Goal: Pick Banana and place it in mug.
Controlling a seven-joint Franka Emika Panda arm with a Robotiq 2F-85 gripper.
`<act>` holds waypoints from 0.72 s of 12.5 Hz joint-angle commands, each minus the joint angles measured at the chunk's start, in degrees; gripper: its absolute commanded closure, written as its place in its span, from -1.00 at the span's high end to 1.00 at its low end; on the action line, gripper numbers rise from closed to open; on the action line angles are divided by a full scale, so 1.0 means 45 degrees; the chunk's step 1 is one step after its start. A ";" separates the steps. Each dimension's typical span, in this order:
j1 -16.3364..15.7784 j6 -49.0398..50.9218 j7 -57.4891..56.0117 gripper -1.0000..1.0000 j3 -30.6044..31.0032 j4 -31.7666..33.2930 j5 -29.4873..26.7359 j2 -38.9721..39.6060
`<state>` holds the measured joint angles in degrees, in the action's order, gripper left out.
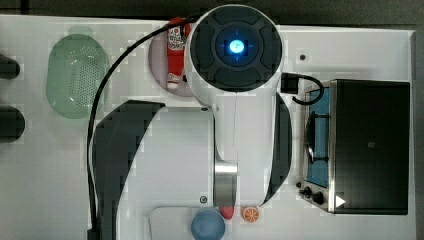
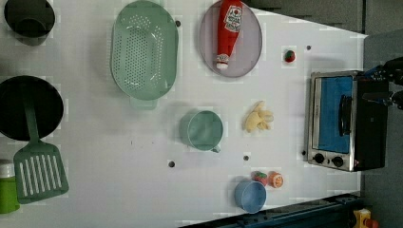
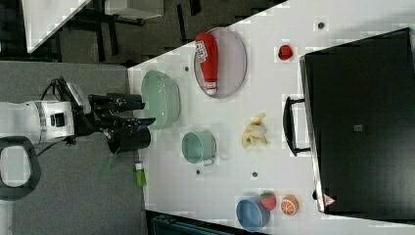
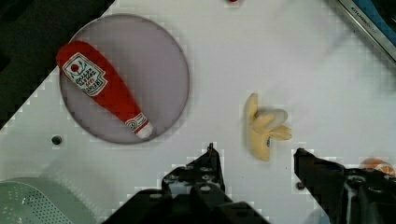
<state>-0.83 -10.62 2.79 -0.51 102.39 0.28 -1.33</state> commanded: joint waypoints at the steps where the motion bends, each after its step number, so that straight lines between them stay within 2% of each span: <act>1: 0.0341 0.2082 -0.0947 0.54 -0.0840 0.1541 0.0163 -0.3588; 2: 0.0340 0.2082 -0.0947 0.83 -0.0839 0.1628 0.0163 -0.3541; 3: 0.0335 0.2059 -0.0949 0.97 -0.0833 0.1796 0.0163 -0.3456; 6: 0.0295 0.1583 -0.1006 1.00 -0.0760 0.2752 0.0162 -0.2931; 9: 0.0275 -0.0419 -0.1147 1.00 -0.0623 0.4105 0.0163 -0.2185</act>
<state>-0.25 -12.25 0.95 -4.14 117.61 0.55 -15.99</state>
